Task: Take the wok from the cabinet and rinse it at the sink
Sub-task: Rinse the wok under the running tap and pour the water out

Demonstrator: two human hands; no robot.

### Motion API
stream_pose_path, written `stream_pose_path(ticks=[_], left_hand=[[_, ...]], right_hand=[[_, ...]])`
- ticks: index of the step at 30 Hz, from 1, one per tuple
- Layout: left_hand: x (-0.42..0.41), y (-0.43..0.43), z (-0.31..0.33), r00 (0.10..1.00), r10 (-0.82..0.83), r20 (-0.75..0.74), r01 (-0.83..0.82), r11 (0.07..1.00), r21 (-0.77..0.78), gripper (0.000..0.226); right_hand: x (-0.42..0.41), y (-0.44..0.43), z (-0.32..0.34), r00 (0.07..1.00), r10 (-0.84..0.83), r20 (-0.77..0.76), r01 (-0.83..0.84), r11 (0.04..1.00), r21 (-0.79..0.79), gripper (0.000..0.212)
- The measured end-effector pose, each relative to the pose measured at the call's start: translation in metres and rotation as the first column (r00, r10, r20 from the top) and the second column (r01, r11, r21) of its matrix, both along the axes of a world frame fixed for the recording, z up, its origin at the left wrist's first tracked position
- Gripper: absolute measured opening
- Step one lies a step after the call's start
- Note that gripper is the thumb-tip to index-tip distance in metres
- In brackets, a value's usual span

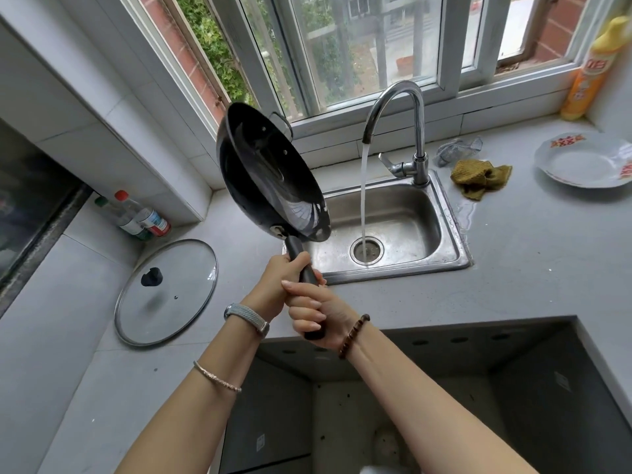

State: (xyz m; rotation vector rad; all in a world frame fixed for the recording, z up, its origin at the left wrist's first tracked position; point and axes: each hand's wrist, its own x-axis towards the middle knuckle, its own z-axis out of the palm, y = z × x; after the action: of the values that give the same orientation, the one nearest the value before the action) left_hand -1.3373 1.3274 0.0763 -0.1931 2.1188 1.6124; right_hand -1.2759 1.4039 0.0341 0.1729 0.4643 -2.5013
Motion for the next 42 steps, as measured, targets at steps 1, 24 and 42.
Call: stream_pose_path(ticks=[1,24,42], left_hand=[[-0.001,0.003,-0.003,1.0,0.005,0.016,-0.006,0.999,0.045,0.023],[-0.032,0.094,-0.091,0.961,-0.076,0.266,-0.002,0.959,0.282,0.011],[-0.057,0.154,-0.127,0.956,-0.081,0.282,-0.036,0.921,0.388,0.022]], right_hand=[[0.0,0.005,0.001,1.0,0.004,-0.006,-0.004,0.998,0.062,0.044],[-0.02,0.106,-0.058,0.998,0.041,-0.04,0.009,0.586,0.81,0.017],[-0.047,0.16,-0.08,0.985,0.123,-0.119,0.114,0.051,0.992,0.025]])
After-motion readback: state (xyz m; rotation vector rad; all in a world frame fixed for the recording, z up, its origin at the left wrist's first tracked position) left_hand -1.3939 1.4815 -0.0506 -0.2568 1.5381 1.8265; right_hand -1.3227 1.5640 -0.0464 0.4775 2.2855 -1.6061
